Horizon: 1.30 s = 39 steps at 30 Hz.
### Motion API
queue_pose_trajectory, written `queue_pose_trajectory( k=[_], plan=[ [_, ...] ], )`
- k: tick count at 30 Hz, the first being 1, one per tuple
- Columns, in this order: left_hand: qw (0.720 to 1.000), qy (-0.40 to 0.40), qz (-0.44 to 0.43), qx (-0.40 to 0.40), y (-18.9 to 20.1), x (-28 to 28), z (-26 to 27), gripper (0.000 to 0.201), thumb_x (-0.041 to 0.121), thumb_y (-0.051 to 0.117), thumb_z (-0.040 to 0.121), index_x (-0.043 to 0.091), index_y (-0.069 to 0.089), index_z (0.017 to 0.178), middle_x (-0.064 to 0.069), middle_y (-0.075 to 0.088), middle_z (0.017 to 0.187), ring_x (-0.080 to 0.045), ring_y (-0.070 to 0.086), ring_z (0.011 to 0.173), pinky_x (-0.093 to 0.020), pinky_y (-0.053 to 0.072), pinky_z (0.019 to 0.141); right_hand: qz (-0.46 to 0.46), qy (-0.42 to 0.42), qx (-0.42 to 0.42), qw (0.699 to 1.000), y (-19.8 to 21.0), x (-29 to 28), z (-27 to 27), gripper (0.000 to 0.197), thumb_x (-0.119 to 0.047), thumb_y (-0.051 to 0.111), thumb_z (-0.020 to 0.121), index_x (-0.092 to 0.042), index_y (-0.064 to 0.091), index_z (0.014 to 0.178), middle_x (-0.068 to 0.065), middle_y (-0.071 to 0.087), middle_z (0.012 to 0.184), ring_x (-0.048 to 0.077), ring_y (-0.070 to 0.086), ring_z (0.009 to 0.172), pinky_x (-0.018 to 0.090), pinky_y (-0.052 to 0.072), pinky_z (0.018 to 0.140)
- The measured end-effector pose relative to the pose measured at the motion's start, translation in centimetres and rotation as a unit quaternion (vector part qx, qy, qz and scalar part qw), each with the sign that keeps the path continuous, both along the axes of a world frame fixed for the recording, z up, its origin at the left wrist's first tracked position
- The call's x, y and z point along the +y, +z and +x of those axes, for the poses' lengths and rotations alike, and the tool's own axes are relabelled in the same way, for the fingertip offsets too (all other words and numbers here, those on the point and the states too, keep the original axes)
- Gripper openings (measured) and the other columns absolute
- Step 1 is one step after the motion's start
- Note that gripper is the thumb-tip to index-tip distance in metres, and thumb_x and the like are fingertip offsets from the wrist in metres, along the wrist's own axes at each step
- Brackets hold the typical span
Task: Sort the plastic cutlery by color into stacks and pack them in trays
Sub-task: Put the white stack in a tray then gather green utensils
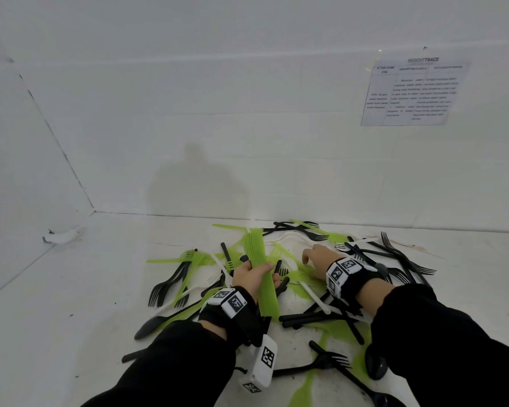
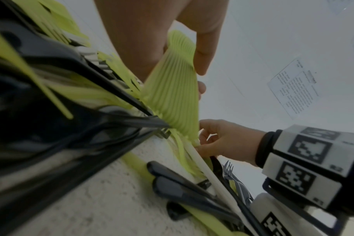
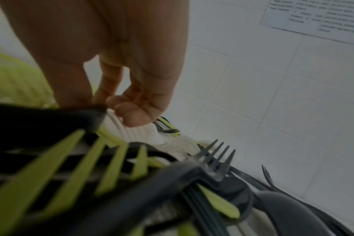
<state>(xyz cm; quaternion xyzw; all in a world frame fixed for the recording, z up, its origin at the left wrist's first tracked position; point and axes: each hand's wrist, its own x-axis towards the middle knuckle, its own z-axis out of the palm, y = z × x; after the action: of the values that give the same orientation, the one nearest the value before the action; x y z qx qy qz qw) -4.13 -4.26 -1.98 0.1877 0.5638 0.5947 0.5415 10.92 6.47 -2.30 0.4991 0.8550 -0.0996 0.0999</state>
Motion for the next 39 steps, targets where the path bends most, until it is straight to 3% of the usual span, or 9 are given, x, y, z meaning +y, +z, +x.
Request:
queue_pose_trajectory(
  k=[7,19,20,22,24,26,30,33,39],
  plan=[
    [1.0,-0.005,0.002,0.007,-0.3,0.4,0.5,0.014,-0.006,0.059,0.086,0.003,0.053,0.076,-0.01,0.056,0.056,-0.016,0.058,0.041,-0.024,0.051,0.043,-0.017,-0.012,0.01,1.0,-0.7,-0.6,-0.3,0.046,-0.003,0.045,0.09,-0.011,0.04,0.135,0.012,0.04,0.134,0.028,0.045,0.123,0.033,0.038,0.101],
    [1.0,-0.015,0.002,0.01,-0.1,0.5,2.0,0.012,-0.007,0.058,0.086,0.001,0.052,0.079,-0.016,0.054,0.066,-0.015,0.057,0.037,-0.024,0.051,0.041,-0.042,-0.099,0.067,0.992,0.7,-0.8,-0.4,0.027,-0.012,0.051,0.089,-0.016,0.051,0.116,0.007,0.053,0.128,0.024,0.049,0.122,0.028,0.039,0.095],
    [1.0,-0.017,0.002,0.011,-0.1,0.5,2.2,0.012,-0.007,0.058,0.086,0.001,0.052,0.078,-0.016,0.054,0.066,-0.015,0.057,0.036,-0.024,0.051,0.041,-0.034,-0.105,0.089,0.99,1.0,-0.7,-0.2,0.011,-0.014,0.049,0.09,-0.019,0.054,0.099,0.008,0.055,0.125,0.025,0.05,0.12,0.028,0.039,0.094],
    [1.0,-0.02,0.003,0.014,0.0,0.7,2.3,0.014,-0.007,0.058,0.086,0.001,0.051,0.077,-0.015,0.053,0.065,-0.015,0.057,0.036,-0.024,0.051,0.041,-0.014,-0.116,0.131,0.984,1.3,-0.5,0.2,0.022,-0.016,0.046,0.093,-0.019,0.044,0.071,0.014,0.058,0.118,0.028,0.053,0.114,0.029,0.04,0.089],
    [1.0,-0.018,0.006,0.012,0.1,0.9,2.4,0.015,-0.007,0.057,0.086,0.002,0.05,0.076,-0.014,0.051,0.064,-0.016,0.055,0.035,-0.023,0.05,0.041,-0.009,-0.137,0.204,0.969,1.9,-0.5,0.7,0.008,-0.014,0.052,0.091,-0.007,0.056,0.088,0.017,0.059,0.112,0.028,0.054,0.107,0.029,0.04,0.085],
    [1.0,-0.017,0.007,0.008,0.0,1.0,2.4,0.016,-0.007,0.057,0.086,0.002,0.05,0.076,-0.015,0.051,0.064,-0.016,0.054,0.035,-0.023,0.05,0.041,0.0,-0.151,0.273,0.95,2.6,-0.4,1.2,0.023,-0.011,0.058,0.088,0.0,0.055,0.107,0.011,0.055,0.101,0.024,0.053,0.099,0.028,0.039,0.085],
    [1.0,-0.01,0.007,0.005,-0.3,0.9,2.7,0.014,-0.006,0.058,0.085,0.002,0.05,0.077,-0.015,0.052,0.064,-0.016,0.057,0.037,-0.025,0.05,0.041,0.021,-0.147,0.34,0.929,4.1,-0.7,1.7,0.021,-0.014,0.051,0.093,-0.003,0.057,0.11,0.014,0.059,0.109,0.024,0.053,0.097,0.027,0.037,0.083],
    [1.0,-0.009,0.024,0.008,-0.2,0.9,3.0,0.015,-0.006,0.059,0.085,0.002,0.05,0.077,-0.013,0.052,0.064,-0.016,0.058,0.039,-0.025,0.05,0.042,0.036,-0.135,0.398,0.907,5.4,-1.6,1.7,0.017,-0.016,0.049,0.094,-0.001,0.057,0.098,0.011,0.057,0.094,0.019,0.048,0.085,0.024,0.031,0.07],
    [0.998,-0.008,0.064,0.008,0.6,1.2,3.5,0.012,-0.004,0.059,0.086,0.002,0.053,0.078,-0.009,0.061,0.061,-0.019,0.06,0.057,-0.031,0.052,0.059,-0.026,-0.14,0.476,0.868,7.1,-3.5,0.8,0.004,-0.013,0.052,0.091,-0.01,0.053,0.09,0.005,0.056,0.083,0.02,0.055,0.059,0.026,0.049,0.06]
  ],
)
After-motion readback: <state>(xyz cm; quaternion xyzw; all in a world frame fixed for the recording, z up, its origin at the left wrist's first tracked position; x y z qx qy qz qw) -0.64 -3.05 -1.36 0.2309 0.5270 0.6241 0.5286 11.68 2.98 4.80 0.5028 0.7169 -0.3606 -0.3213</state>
